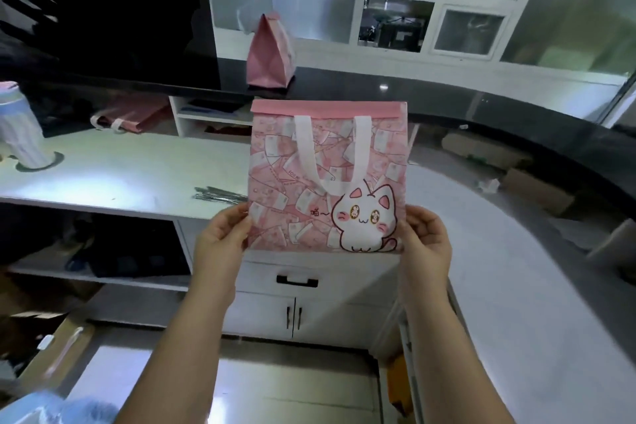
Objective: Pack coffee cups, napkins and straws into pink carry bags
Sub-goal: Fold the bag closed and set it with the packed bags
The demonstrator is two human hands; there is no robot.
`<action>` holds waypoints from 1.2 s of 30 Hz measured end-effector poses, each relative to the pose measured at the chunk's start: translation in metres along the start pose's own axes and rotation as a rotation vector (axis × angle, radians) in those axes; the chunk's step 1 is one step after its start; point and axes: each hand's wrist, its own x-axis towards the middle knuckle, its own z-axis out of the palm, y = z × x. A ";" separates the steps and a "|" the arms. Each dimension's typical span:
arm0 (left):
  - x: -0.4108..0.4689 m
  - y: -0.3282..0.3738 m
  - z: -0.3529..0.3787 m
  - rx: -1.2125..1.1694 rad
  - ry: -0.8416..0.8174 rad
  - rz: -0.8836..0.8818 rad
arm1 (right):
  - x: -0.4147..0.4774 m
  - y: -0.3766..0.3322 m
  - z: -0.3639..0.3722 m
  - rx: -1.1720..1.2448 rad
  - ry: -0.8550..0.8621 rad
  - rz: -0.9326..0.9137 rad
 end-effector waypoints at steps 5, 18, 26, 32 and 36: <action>0.081 -0.014 0.025 0.020 0.081 -0.008 | 0.090 0.042 0.042 -0.020 -0.046 0.050; 0.335 -0.026 0.109 0.138 -0.059 0.059 | 0.278 0.100 0.146 -0.027 0.038 -0.069; 0.473 -0.011 0.209 0.210 -0.041 0.119 | 0.431 0.104 0.210 -0.242 0.119 -0.242; 0.507 -0.031 0.286 0.269 0.166 0.247 | 0.522 0.136 0.273 -0.671 -0.432 0.092; 0.503 -0.073 0.310 0.290 0.047 0.204 | 0.527 0.174 0.285 -0.450 -0.630 0.221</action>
